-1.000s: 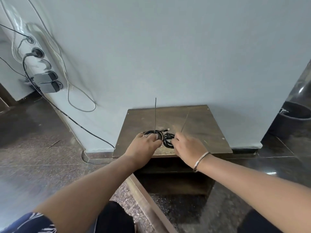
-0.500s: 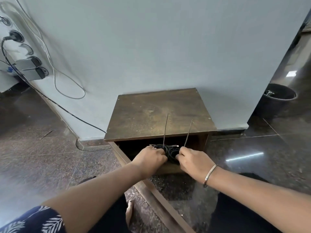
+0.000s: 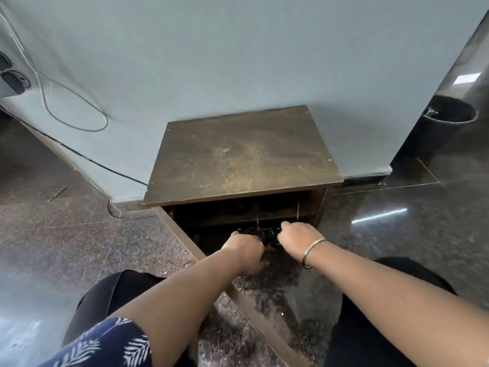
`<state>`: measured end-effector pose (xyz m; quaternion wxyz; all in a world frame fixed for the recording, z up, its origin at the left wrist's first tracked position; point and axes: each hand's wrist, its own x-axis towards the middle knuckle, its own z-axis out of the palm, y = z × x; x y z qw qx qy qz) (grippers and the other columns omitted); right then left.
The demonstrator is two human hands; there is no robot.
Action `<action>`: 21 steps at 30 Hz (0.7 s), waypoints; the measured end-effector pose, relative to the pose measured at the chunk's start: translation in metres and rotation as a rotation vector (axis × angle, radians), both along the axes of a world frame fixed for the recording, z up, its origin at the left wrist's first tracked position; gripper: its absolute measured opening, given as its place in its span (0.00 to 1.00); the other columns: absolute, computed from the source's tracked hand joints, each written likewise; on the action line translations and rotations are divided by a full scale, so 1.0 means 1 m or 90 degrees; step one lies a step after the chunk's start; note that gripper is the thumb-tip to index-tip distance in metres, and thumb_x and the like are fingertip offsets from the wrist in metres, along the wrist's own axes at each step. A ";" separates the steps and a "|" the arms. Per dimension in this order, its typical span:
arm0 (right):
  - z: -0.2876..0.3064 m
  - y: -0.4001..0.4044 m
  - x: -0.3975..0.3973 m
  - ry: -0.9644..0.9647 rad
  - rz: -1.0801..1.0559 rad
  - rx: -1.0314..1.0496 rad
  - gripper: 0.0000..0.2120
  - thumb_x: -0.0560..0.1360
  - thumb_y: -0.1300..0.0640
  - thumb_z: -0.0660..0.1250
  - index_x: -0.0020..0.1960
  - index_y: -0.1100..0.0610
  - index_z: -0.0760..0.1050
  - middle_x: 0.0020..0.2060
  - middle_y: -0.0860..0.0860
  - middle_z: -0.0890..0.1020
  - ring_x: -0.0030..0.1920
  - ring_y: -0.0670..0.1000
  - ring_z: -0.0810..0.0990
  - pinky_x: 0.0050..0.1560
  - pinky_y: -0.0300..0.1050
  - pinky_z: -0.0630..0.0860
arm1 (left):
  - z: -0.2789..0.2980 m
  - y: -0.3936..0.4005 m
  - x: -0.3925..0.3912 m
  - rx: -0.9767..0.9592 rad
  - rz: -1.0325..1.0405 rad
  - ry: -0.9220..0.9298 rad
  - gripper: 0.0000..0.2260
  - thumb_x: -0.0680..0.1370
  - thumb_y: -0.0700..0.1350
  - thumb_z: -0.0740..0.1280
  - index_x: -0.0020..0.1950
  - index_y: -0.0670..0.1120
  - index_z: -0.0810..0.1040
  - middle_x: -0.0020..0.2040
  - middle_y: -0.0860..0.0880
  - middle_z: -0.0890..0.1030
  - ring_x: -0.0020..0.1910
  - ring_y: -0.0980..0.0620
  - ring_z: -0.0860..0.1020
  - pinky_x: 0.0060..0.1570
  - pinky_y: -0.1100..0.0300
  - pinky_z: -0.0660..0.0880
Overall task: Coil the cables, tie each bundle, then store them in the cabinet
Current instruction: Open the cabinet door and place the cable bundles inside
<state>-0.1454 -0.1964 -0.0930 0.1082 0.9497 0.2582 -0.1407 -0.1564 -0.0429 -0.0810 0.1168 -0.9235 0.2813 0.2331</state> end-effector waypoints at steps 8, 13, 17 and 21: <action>-0.047 0.013 0.037 0.049 -0.065 0.029 0.15 0.77 0.67 0.57 0.61 0.65 0.75 0.57 0.61 0.76 0.57 0.65 0.77 0.50 0.54 0.75 | -0.043 -0.013 0.037 0.000 0.081 0.076 0.24 0.76 0.61 0.61 0.61 0.44 0.75 0.59 0.44 0.78 0.57 0.44 0.77 0.50 0.54 0.72; -0.082 0.020 0.052 0.083 -0.095 0.056 0.16 0.78 0.64 0.56 0.61 0.63 0.76 0.58 0.61 0.77 0.58 0.64 0.78 0.53 0.54 0.75 | -0.072 -0.013 0.058 0.000 0.137 0.128 0.25 0.75 0.59 0.64 0.65 0.45 0.73 0.61 0.45 0.77 0.58 0.43 0.76 0.48 0.56 0.70; -0.110 0.027 0.063 0.095 -0.127 0.059 0.16 0.79 0.62 0.55 0.61 0.61 0.77 0.58 0.58 0.80 0.59 0.61 0.79 0.54 0.52 0.76 | -0.103 -0.007 0.073 0.040 0.186 0.177 0.25 0.74 0.56 0.66 0.67 0.46 0.72 0.65 0.45 0.75 0.61 0.43 0.75 0.57 0.52 0.72; -0.137 0.028 0.073 0.121 -0.167 0.052 0.15 0.79 0.61 0.56 0.61 0.58 0.77 0.58 0.57 0.81 0.59 0.59 0.79 0.54 0.50 0.76 | -0.133 -0.007 0.088 0.063 0.177 0.210 0.25 0.73 0.55 0.66 0.68 0.46 0.71 0.67 0.43 0.73 0.65 0.42 0.72 0.63 0.50 0.70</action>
